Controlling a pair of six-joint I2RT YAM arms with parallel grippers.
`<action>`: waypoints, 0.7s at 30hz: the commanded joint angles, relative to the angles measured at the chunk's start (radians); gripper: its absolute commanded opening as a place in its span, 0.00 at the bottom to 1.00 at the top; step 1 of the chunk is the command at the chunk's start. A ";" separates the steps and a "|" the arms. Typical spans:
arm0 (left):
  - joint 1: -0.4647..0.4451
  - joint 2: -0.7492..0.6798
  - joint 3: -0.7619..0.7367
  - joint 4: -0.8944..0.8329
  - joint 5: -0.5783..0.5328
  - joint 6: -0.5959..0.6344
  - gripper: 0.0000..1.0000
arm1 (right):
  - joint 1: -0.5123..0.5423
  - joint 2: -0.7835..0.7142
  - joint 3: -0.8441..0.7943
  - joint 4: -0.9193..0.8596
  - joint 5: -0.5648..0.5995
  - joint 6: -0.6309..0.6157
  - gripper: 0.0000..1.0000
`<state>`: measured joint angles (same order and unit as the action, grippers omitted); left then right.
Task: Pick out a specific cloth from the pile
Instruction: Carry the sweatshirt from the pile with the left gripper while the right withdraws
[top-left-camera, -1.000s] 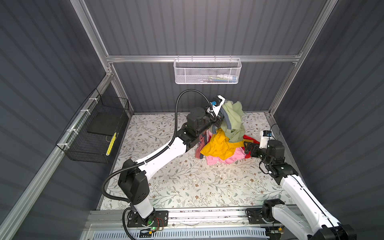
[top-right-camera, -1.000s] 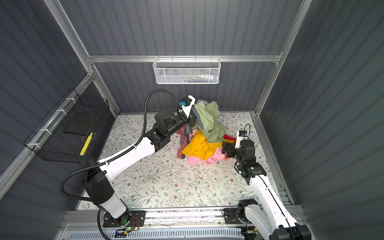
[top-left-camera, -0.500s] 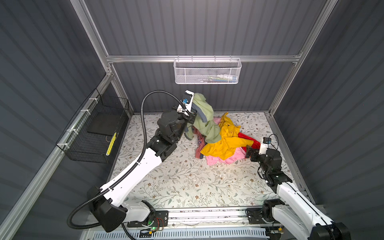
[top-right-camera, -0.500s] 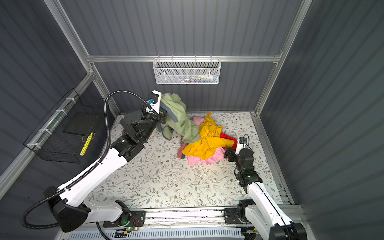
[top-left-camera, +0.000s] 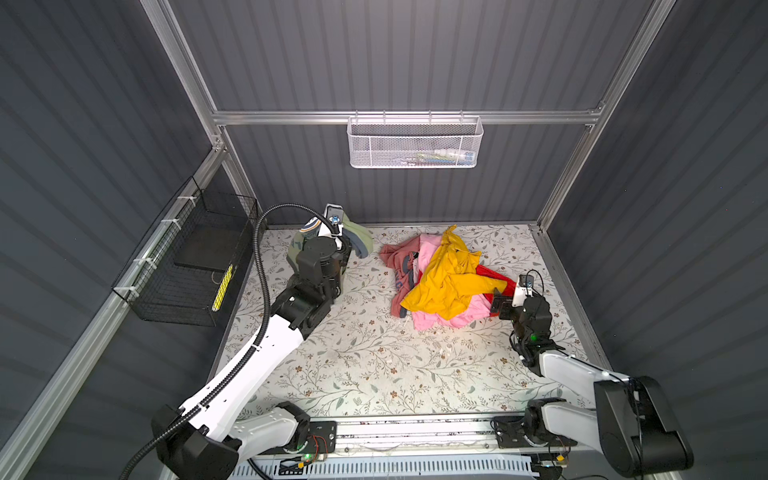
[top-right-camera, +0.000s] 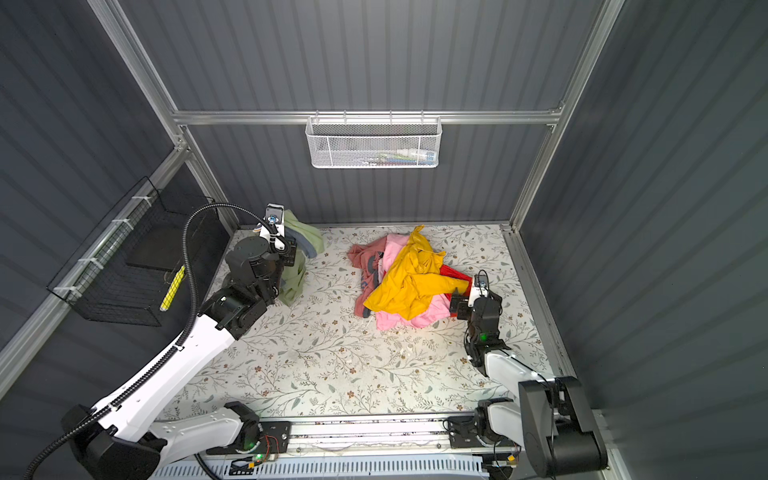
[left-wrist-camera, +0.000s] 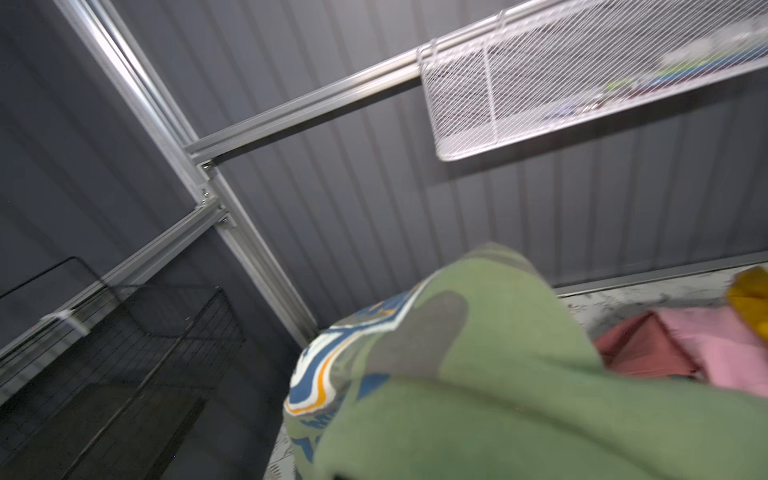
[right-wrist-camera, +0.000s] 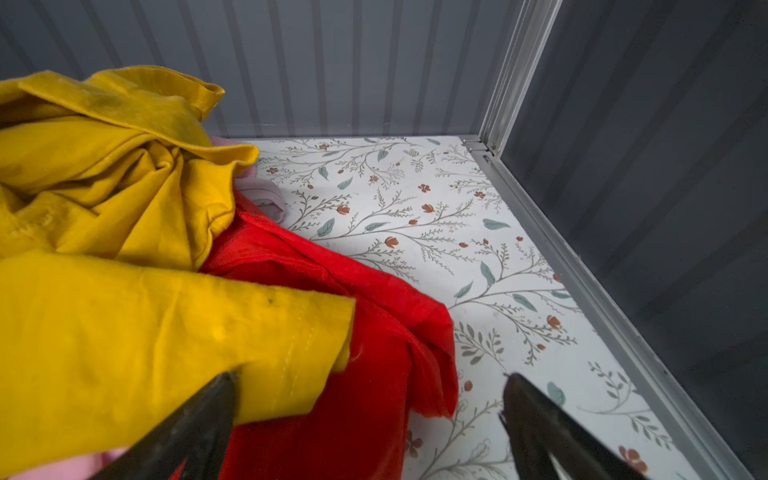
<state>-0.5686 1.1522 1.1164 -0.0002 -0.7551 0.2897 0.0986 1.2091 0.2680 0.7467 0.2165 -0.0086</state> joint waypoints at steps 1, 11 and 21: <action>0.019 -0.014 -0.048 0.031 -0.130 0.066 0.00 | -0.001 0.018 -0.027 0.147 -0.008 -0.035 0.99; 0.029 0.071 -0.123 -0.003 -0.084 0.000 0.00 | -0.003 0.099 -0.026 0.252 -0.073 -0.076 0.99; 0.032 0.045 -0.194 -0.113 0.071 -0.305 0.00 | -0.020 0.166 -0.016 0.308 -0.057 -0.064 0.99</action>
<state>-0.5415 1.2282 0.9463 -0.0792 -0.7414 0.1177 0.0902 1.3682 0.2489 1.0031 0.1608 -0.0757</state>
